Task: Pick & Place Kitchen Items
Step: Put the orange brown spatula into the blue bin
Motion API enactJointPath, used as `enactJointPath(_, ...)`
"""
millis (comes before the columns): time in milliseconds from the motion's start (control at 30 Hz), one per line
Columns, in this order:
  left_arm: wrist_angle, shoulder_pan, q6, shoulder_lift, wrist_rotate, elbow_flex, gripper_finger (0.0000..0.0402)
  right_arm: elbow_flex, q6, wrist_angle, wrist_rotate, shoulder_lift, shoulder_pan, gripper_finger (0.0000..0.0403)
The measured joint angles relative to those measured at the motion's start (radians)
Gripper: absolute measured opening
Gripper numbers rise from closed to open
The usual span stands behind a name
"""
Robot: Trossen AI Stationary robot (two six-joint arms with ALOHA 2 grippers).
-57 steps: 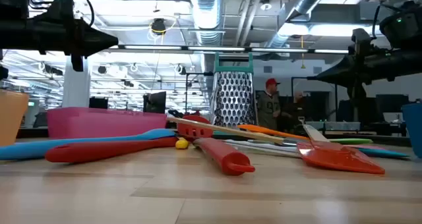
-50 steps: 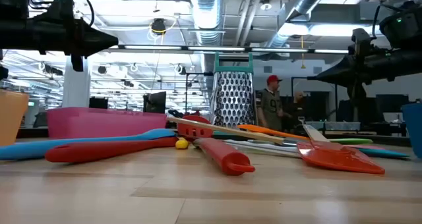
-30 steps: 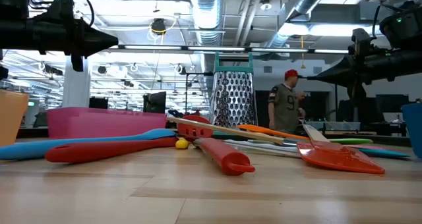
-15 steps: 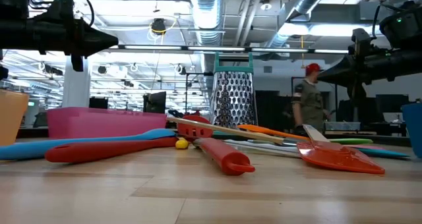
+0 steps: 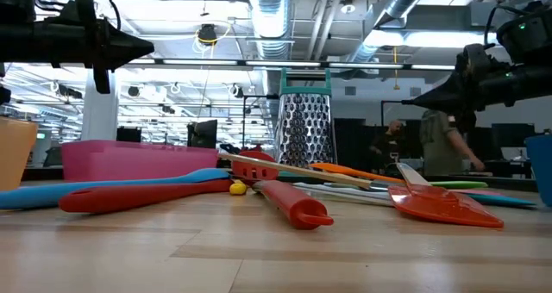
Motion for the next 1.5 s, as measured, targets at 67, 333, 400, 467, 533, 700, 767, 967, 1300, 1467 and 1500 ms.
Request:
enactJointPath(67,0.002,0.0,-0.023,0.0,0.0,0.0,0.0004,0.0,-0.003,0.0,0.0,0.0,0.0,0.001)
enactJointPath(333,0.155,0.0,-0.079,0.0,-0.001,0.0,0.0004,0.0,0.102,0.003,0.07,0.0,0.004,0.001)
enactJointPath(400,0.204,0.0,-0.088,0.0,-0.004,0.0,0.0004,0.0,0.226,0.01,0.07,0.0,0.011,0.001)
enactJointPath(467,0.251,0.0,-0.09,0.0,-0.004,0.0,0.0004,0.0,0.347,0.011,0.072,0.0,0.018,0.001)
enactJointPath(533,0.301,0.0,-0.11,0.0,-0.004,0.0,0.0004,0.0,0.426,0.011,0.096,0.0,0.024,0.001)
enactJointPath(700,0.392,0.0,-0.086,0.0,-0.004,0.0,0.0004,0.0,0.529,0.026,0.11,0.0,0.024,0.001)
enactJointPath(767,0.396,0.0,-0.089,0.0,-0.006,0.0,0.0004,0.0,0.583,0.05,0.105,0.0,0.028,0.001)
enactJointPath(967,0.402,0.0,-0.208,0.022,-0.022,0.019,0.0004,0.0,0.629,0.163,0.16,0.0,0.036,0.001)
enactJointPath(1300,0.415,0.0,-0.025,0.124,0.207,0.147,0.0003,0.112,0.544,0.328,0.153,0.0,0.063,0.001)
enactJointPath(1467,0.279,0.0,0.037,0.068,0.152,0.145,0.0002,0.304,0.385,0.223,0.155,0.035,0.11,0.001)
enactJointPath(1500,0.243,0.0,0.027,0.06,0.141,0.145,0.0002,0.353,0.341,0.154,0.156,0.052,0.121,0.001)
